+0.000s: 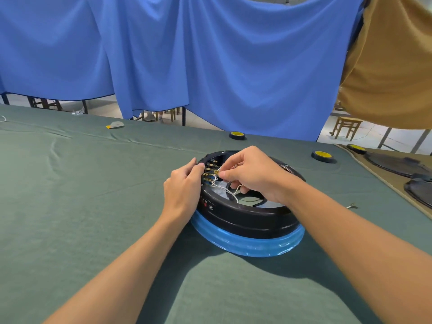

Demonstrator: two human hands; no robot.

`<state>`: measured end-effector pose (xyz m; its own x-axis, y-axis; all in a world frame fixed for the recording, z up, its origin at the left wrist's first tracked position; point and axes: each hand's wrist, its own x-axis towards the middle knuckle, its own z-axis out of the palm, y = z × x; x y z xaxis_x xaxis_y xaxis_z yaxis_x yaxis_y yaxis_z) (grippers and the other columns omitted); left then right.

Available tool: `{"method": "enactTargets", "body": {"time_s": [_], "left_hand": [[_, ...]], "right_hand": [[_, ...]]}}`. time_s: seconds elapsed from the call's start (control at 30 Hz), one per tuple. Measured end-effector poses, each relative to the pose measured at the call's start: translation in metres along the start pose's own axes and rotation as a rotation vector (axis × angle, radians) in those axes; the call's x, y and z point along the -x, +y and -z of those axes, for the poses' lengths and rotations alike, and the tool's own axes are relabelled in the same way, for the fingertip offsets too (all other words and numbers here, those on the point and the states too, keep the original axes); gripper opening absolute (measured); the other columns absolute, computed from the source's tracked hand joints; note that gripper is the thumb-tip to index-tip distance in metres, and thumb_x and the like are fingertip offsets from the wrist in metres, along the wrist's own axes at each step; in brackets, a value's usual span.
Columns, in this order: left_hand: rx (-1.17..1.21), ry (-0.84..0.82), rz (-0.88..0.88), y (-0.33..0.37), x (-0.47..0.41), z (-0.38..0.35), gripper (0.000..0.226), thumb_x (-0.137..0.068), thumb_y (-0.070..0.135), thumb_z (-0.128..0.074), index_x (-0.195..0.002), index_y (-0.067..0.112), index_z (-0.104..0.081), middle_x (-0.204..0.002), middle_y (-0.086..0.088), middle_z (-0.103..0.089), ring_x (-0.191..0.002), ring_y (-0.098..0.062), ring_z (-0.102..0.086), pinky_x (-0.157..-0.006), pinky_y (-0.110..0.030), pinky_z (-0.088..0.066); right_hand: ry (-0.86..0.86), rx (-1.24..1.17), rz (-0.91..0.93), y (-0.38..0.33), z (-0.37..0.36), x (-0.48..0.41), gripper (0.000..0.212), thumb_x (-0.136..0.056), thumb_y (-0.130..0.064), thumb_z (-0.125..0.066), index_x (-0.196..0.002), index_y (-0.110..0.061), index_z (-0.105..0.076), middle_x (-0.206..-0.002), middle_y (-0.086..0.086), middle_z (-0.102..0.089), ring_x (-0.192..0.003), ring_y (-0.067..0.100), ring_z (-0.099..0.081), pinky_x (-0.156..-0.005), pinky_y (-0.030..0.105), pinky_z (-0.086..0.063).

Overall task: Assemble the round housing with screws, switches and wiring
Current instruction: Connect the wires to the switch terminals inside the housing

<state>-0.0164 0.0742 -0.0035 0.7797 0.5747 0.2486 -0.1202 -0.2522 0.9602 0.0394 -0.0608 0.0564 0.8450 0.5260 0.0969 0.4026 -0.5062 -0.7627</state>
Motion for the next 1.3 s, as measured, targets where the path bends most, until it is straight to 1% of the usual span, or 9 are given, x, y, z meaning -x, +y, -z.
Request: {"method": "enactTargets", "body": {"time_s": [0.13,0.23,0.3,0.37,0.63,0.87,1.07,1.2,1.3], "left_hand": [[0.027,-0.002,0.018,0.003,0.003,-0.002,0.050,-0.077,0.040,-0.048,-0.117,0.021,-0.070,-0.127,0.003,-0.065,-0.130,-0.020,-0.049,-0.114,-0.042,-0.030],[0.097,0.002,0.078,0.004,0.003,-0.003,0.031,-0.073,0.039,-0.046,-0.086,0.031,-0.073,-0.104,-0.003,-0.072,-0.116,-0.030,-0.057,-0.106,-0.051,-0.038],[0.108,0.001,0.068,0.003,0.004,-0.004,0.030,-0.074,0.038,-0.044,-0.076,0.019,-0.068,-0.096,-0.016,-0.071,-0.107,-0.037,-0.059,-0.100,-0.055,-0.042],[0.108,0.013,0.048,0.000,0.003,-0.004,0.041,-0.074,0.037,-0.043,-0.081,0.004,-0.067,-0.093,-0.017,-0.070,-0.107,-0.040,-0.058,-0.098,-0.055,-0.041],[0.095,0.048,0.051,0.004,0.006,-0.004,0.047,-0.079,0.031,-0.049,-0.118,0.014,-0.069,-0.124,-0.001,-0.068,-0.111,-0.020,-0.060,-0.102,-0.043,-0.044],[0.042,0.009,0.061,0.005,0.007,-0.002,0.035,-0.074,0.035,-0.043,-0.053,0.052,-0.065,-0.075,-0.010,-0.070,-0.091,-0.032,-0.066,-0.092,-0.050,-0.048],[0.061,0.005,0.047,0.002,0.005,-0.003,0.031,-0.074,0.034,-0.044,-0.057,0.042,-0.068,-0.078,-0.011,-0.072,-0.086,-0.031,-0.065,-0.091,-0.054,-0.048],[0.080,0.013,0.034,0.001,0.004,-0.004,0.046,-0.075,0.037,-0.043,-0.107,0.026,-0.075,-0.111,0.002,-0.073,-0.106,-0.024,-0.063,-0.100,-0.048,-0.044],[0.066,0.032,0.032,0.000,0.004,-0.005,0.051,-0.078,0.035,-0.044,-0.120,0.019,-0.070,-0.122,0.002,-0.069,-0.115,-0.021,-0.058,-0.105,-0.045,-0.040]], "right_hand": [[-0.018,0.096,0.008,-0.001,-0.009,-0.004,0.013,-0.089,-0.017,-0.068,-0.077,-0.020,-0.071,-0.080,0.006,-0.070,-0.068,0.015,-0.062,-0.049,0.022,-0.045],[-0.053,0.087,-0.016,-0.002,-0.012,-0.005,0.016,-0.089,-0.016,-0.067,-0.074,-0.019,-0.071,-0.079,0.006,-0.069,-0.069,0.016,-0.058,-0.051,0.025,-0.043],[-0.054,0.058,-0.038,-0.003,-0.013,-0.006,0.017,-0.088,-0.014,-0.067,-0.072,-0.018,-0.071,-0.080,0.003,-0.068,-0.070,0.015,-0.056,-0.052,0.025,-0.042],[-0.056,0.032,-0.060,-0.004,-0.014,-0.007,0.014,-0.088,-0.013,-0.066,-0.075,-0.016,-0.071,-0.084,0.004,-0.068,-0.070,0.016,-0.054,-0.052,0.025,-0.042],[-0.070,-0.056,-0.111,-0.004,-0.019,-0.011,0.009,-0.086,-0.008,-0.064,-0.080,-0.008,-0.070,-0.091,0.013,-0.063,-0.072,0.021,-0.051,-0.044,0.023,-0.037],[-0.038,-0.123,-0.130,0.001,-0.018,-0.014,0.008,-0.085,-0.007,-0.065,-0.090,-0.001,-0.069,-0.099,0.019,-0.063,-0.069,0.021,-0.053,-0.042,0.021,-0.041],[-0.051,-0.117,-0.110,0.000,-0.018,-0.014,0.011,-0.085,-0.007,-0.064,-0.089,0.002,-0.070,-0.092,0.019,-0.059,-0.067,0.020,-0.048,-0.042,0.022,-0.038],[-0.062,-0.092,-0.099,-0.001,-0.020,-0.014,0.010,-0.084,-0.006,-0.064,-0.083,0.001,-0.071,-0.086,0.015,-0.054,-0.067,0.020,-0.041,-0.041,0.022,-0.035],[-0.062,-0.103,-0.099,-0.002,-0.021,-0.015,0.011,-0.084,-0.007,-0.064,-0.087,0.003,-0.070,-0.086,0.015,-0.053,-0.068,0.021,-0.042,-0.041,0.022,-0.035]]}}
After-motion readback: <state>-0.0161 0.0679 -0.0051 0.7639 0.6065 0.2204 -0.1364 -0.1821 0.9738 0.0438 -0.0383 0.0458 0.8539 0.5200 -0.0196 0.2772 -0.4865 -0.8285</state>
